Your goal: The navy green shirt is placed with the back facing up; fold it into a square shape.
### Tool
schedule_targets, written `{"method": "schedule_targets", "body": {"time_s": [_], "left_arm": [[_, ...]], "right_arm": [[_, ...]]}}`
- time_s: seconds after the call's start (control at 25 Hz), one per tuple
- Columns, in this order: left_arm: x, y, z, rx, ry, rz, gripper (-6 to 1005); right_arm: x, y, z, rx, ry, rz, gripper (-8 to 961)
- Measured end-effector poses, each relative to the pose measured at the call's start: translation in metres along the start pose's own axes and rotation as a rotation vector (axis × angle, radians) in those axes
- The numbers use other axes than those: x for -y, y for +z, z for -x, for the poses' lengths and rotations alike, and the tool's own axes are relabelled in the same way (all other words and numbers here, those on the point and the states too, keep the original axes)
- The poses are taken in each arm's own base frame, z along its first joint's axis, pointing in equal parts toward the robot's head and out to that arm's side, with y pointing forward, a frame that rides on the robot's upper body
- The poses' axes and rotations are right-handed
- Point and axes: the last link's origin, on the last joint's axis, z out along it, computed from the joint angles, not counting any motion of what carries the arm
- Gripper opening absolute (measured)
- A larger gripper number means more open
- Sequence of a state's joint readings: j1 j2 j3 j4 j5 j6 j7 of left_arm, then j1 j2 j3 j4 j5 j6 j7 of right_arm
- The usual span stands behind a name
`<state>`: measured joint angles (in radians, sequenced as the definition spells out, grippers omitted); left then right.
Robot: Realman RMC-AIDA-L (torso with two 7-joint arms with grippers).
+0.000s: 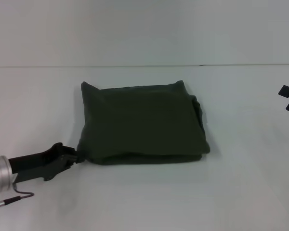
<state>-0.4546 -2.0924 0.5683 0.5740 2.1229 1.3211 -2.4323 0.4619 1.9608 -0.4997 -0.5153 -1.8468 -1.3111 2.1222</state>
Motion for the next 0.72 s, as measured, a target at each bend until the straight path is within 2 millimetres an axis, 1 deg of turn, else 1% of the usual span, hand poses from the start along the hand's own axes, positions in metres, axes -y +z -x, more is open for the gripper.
{"method": "schedule_targets", "body": {"time_s": [0.12, 0.32, 0.4, 0.48, 0.6, 0.68, 0.72], "left_arm": [[0.0, -0.003, -0.006, -0.004, 0.012, -0.013, 33], [-0.002, -0.007, -0.008, 0.021, 0.045, -0.024, 36], [-0.001, -0.017, -0.011, 0.018, 0.076, -0.029, 37], [-0.001, -0.033, -0.016, -0.003, 0.106, -0.024, 38], [-0.002, -0.067, -0.026, -0.082, 0.168, 0.018, 152], [-0.006, -0.078, -0.029, -0.119, 0.262, 0.062, 228], [-0.01, -0.079, -0.028, -0.119, 0.351, 0.09, 266]], "right_arm": [[0.0, 0.001, -0.001, 0.0, 0.002, 0.002, 851], [-0.001, 0.001, -0.001, -0.007, -0.005, 0.008, 851], [-0.002, -0.001, 0.002, -0.019, -0.025, 0.008, 851], [-0.003, -0.002, 0.002, -0.024, -0.03, 0.009, 852], [-0.002, -0.005, 0.004, -0.025, -0.055, 0.008, 852], [-0.003, -0.004, 0.004, -0.035, -0.129, 0.009, 852], [-0.005, -0.003, 0.004, -0.049, -0.191, 0.009, 852]]}}
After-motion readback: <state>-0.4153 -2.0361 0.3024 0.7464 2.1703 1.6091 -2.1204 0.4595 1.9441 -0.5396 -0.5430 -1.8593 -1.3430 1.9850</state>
